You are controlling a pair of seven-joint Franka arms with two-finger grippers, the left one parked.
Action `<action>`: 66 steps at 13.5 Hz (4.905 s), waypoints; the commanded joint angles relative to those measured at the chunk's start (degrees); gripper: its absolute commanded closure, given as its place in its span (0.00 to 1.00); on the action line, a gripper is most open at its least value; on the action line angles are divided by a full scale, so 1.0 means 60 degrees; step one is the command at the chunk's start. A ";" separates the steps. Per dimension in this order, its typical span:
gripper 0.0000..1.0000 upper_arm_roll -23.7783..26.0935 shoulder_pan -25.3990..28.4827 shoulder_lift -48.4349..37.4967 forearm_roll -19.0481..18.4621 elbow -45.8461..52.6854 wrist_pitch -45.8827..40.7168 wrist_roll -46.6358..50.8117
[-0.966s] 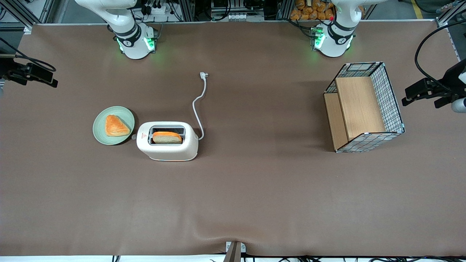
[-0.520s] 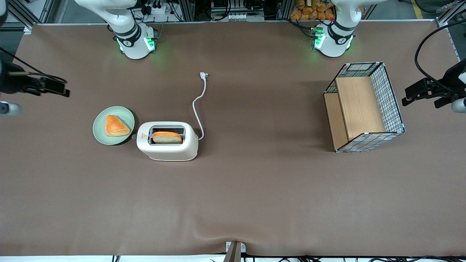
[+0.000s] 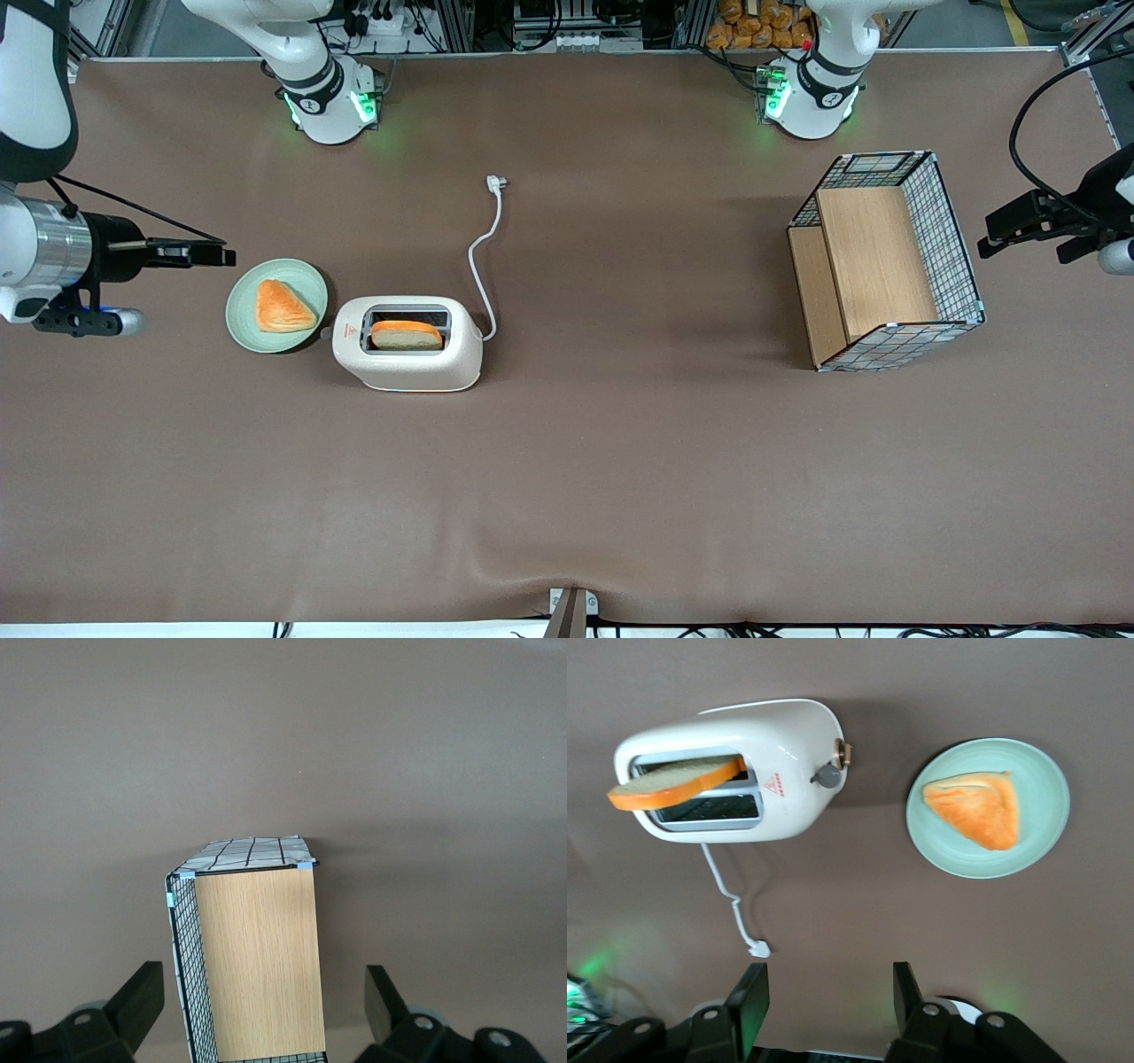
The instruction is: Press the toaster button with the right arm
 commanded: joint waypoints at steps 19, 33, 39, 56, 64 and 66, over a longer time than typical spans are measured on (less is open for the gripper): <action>1.00 0.0028 -0.0244 0.0995 0.3077 -0.3022 0.3869 -0.4570; 1.00 0.0028 -0.0215 0.1904 0.3621 -0.3169 0.4573 -0.4571; 1.00 0.0029 -0.0273 0.2182 0.3868 -0.3198 0.4573 -0.5039; 1.00 0.0028 -0.0361 0.3017 0.4339 -0.3330 0.5129 -0.5947; 1.00 0.0028 -0.0361 0.3471 0.4676 -0.3330 0.5467 -0.6314; 1.00 0.0028 -0.0361 0.3486 0.4676 -0.3330 0.5511 -0.6314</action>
